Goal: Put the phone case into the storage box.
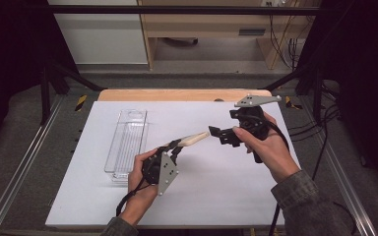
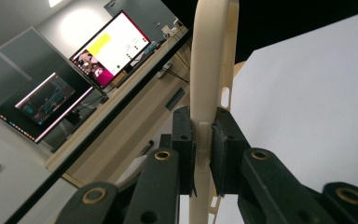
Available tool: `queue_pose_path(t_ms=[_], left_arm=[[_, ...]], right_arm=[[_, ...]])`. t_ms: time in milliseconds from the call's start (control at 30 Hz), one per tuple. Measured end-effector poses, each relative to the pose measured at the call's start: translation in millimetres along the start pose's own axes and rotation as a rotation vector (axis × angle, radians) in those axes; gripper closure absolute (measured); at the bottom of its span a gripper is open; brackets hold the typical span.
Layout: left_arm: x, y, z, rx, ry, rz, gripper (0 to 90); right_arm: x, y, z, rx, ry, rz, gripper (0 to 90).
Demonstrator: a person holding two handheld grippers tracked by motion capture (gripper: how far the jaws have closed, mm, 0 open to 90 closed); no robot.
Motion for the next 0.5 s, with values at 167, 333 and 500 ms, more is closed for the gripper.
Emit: queue_pose_path(t_ms=[167,333,500], left_arm=[[-8.2,15.6,3.9,-0.066,-0.008,-0.002,80.4],[-15.3,31.9,6.7,-0.119,-0.015,0.0,80.4],[-22.6,49.2,7.8,-0.136,-0.015,0.018,80.3]], right_arm=[[-2.4,-13.4,-3.7,0.009,-0.043,-0.036,10.8],[-2.1,-21.0,-8.0,0.004,-0.078,-0.067,12.4],[-1.9,-25.3,-13.9,-0.001,-0.1,-0.073,13.8]])
Point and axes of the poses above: each handheld gripper's, and its own axes: x roughly forward along the jaws, z roughly out of its top, y roughly to its left, the point moved 6 cm from there along x, roughly forward along the jaws, and after that the axes turned 4 degrees about x, right-handed, at the moved point
